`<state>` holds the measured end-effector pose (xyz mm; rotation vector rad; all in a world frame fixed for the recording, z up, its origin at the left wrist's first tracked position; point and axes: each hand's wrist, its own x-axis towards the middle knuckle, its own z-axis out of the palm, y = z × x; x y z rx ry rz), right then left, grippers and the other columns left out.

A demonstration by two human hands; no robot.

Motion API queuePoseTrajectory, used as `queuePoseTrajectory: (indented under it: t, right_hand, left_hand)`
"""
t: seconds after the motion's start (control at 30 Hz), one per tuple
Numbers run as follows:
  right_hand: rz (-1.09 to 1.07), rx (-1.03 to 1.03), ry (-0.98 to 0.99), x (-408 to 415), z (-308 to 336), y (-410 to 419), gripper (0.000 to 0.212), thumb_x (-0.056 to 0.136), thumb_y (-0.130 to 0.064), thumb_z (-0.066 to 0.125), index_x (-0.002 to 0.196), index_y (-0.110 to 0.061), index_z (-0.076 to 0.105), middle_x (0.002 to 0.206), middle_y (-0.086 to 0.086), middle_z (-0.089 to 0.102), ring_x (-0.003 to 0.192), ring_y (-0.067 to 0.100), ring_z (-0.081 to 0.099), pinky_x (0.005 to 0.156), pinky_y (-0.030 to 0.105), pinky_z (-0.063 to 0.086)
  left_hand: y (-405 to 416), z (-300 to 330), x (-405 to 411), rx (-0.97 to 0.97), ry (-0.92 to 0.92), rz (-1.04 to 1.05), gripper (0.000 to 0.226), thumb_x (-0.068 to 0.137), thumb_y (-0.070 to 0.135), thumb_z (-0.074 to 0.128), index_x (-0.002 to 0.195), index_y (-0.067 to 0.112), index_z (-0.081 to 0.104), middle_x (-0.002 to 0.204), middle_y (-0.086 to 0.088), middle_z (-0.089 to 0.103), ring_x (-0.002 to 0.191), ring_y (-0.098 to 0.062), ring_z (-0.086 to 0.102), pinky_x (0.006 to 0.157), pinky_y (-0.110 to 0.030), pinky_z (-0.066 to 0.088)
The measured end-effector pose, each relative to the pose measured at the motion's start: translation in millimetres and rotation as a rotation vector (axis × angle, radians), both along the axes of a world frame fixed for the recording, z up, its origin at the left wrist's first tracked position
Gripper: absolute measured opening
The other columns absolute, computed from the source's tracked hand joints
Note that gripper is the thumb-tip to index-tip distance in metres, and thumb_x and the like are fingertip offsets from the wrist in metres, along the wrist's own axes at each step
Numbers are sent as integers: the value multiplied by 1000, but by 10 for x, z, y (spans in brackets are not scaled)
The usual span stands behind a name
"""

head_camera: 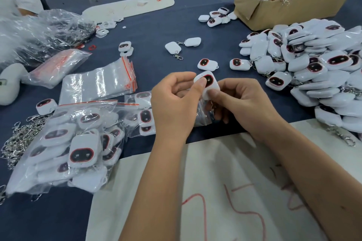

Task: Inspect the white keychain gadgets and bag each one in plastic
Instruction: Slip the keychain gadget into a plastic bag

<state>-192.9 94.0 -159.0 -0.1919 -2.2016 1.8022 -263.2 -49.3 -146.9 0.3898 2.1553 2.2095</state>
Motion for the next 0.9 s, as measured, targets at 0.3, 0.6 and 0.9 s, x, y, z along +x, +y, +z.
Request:
queuePoseTrajectory:
  t: [0.3, 0.6, 0.9]
  right_hand:
    - [25, -22, -20, 4, 7, 5, 18, 104, -17, 64, 95, -4, 72, 80, 7, 77, 60, 21, 64, 50, 24, 49]
    - [145, -47, 16, 35, 48, -16, 36, 100, -32, 57, 92, 0, 72, 84, 24, 72, 62, 25, 63, 52, 32, 48]
    - [174, -88, 30, 45, 52, -17, 42, 101, -33, 54, 88, 2, 72, 77, 17, 74, 58, 27, 64, 49, 30, 46]
  left_hand:
    - [-53, 11, -11, 60, 35, -165, 15, 86, 7, 80, 94, 19, 80, 91, 0, 81, 86, -15, 77, 76, -25, 58]
    - [-93, 32, -21, 0, 6, -181, 20, 95, 6, 67, 98, 18, 81, 89, -2, 80, 82, -20, 75, 77, -33, 62]
    - [-108, 40, -46, -16, -28, -153, 21, 98, 0, 62, 100, 8, 81, 79, -3, 79, 63, -10, 70, 58, -18, 53]
